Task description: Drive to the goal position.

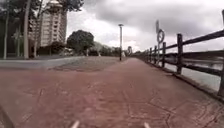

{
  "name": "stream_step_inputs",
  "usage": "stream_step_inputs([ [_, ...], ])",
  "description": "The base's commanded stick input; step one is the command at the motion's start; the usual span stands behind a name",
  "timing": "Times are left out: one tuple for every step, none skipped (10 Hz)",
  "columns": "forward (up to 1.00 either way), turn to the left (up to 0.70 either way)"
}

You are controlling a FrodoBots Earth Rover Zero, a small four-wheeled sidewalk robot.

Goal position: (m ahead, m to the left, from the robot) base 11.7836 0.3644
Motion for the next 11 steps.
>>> stream_step_inputs([
  [0.50, 0.00],
  [0.50, 0.00],
  [0.50, 0.00],
  [0.50, 0.00],
  [0.50, 0.00],
  [0.50, 0.00],
  [0.50, 0.00],
  [0.50, 0.00],
  [0.50, 0.00],
  [0.50, 0.00],
  [0.50, 0.00],
])
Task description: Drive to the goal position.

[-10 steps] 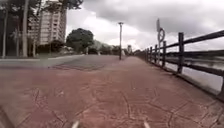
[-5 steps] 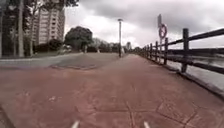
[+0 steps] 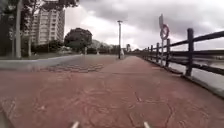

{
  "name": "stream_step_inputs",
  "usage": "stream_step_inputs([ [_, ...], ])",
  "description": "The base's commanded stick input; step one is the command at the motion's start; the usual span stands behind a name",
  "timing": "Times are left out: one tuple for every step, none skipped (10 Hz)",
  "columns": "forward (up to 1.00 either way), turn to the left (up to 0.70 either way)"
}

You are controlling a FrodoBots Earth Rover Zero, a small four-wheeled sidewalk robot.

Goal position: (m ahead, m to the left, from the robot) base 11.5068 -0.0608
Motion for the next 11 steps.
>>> stream_step_inputs([
  [0.50, 0.00],
  [0.50, 0.00],
  [0.50, 0.00],
  [0.50, 0.00],
  [0.50, 0.00],
  [0.50, 0.00],
  [0.50, 0.00],
  [0.50, 0.00],
  [0.50, 0.00],
  [0.50, 0.00],
  [0.50, 0.00],
])
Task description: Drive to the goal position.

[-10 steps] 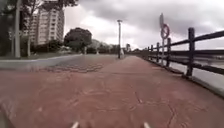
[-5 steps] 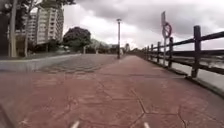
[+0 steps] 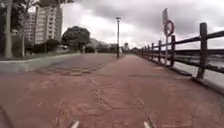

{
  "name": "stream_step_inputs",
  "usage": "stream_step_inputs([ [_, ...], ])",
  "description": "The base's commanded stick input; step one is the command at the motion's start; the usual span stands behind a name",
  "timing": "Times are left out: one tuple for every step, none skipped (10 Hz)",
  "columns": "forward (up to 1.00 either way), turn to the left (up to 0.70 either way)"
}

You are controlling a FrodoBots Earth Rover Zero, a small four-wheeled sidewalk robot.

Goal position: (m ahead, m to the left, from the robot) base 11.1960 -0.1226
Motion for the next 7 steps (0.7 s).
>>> stream_step_inputs([
  [0.50, 0.01],
  [0.50, 0.03],
  [0.50, 0.00],
  [0.50, 0.00],
  [0.50, 0.01],
  [0.50, 0.02],
  [0.50, 0.37],
])
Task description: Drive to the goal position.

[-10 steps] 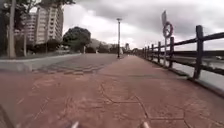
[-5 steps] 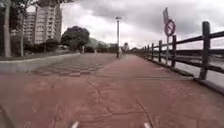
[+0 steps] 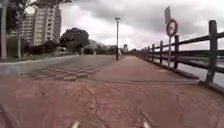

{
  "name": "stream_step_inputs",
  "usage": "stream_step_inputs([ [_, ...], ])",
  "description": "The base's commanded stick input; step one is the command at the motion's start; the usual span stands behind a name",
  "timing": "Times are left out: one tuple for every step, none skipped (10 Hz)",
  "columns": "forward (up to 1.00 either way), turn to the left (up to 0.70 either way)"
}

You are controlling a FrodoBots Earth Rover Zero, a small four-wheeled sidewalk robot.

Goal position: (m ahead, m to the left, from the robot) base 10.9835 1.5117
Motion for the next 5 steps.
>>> stream_step_inputs([
  [0.50, 0.50],
  [0.50, 0.50],
  [0.50, 0.38],
  [0.50, 0.21],
  [0.50, 0.12],
])
